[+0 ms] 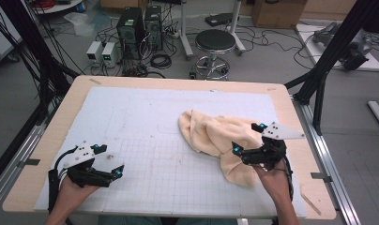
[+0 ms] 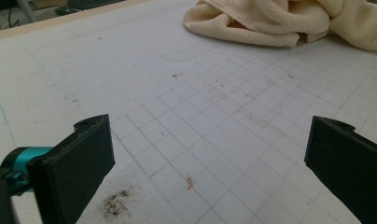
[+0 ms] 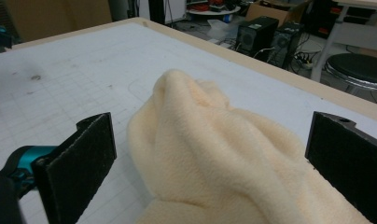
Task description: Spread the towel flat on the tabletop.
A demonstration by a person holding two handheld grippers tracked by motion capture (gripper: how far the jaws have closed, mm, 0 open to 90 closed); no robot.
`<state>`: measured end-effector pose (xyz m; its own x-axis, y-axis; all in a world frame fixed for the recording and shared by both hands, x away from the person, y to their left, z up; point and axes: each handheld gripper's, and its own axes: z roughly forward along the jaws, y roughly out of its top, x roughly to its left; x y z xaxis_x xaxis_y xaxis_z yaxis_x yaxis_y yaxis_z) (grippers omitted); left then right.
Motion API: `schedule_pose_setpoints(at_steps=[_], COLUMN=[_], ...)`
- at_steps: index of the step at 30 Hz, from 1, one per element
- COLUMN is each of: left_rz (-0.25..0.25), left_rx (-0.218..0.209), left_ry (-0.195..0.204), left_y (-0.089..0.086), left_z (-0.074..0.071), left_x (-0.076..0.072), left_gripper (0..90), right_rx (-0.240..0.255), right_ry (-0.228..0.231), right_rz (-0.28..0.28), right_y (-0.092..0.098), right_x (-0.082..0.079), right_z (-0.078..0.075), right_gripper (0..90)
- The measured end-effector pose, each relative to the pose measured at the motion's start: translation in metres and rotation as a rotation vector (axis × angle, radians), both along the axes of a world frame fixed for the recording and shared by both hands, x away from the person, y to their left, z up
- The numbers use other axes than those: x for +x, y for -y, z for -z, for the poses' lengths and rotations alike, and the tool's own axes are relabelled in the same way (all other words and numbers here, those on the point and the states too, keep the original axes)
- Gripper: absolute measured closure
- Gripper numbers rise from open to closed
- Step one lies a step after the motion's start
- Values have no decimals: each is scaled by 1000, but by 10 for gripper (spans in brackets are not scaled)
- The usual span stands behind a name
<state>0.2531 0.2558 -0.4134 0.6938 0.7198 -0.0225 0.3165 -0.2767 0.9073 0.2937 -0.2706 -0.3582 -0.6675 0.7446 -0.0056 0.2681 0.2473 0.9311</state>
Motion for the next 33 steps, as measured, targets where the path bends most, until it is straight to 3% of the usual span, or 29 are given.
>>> schedule_pose_setpoints(at_steps=[5, 11, 15, 19, 21, 24, 31, 33], left_rz=[7, 5, 6, 8, 11, 11, 15, 17], left_rx=[4, 2, 2, -1, 1, 2, -1, 3], left_ry=[-1, -2, -1, -5, -4, -3, -4, -4], left_y=[0, 0, 1, 2, 1, 1, 3, 3], left_z=[0, 0, 0, 1, 1, 1, 1, 1], left_x=[0, 1, 1, 1, 2, 2, 2, 2], left_gripper=[17, 17, 17, 17, 17, 17, 17, 17], right_rx=[-5, -12, -37, -62, -68, -86, -113, -127], right_ry=[-3, -32, -108, -140, -159, -165, -186, -181], right_rz=[7, 16, -5, -25, -61, -56, -58, -58], right_y=[3, 4, -5, -13, -18, -21, -24, -24], right_x=[13, 28, 42, 49, 53, 56, 59, 60], right_z=[-8, -6, 6, 14, 20, 24, 34, 34], right_gripper=[43, 49, 56, 87, 162, 179, 372, 392])
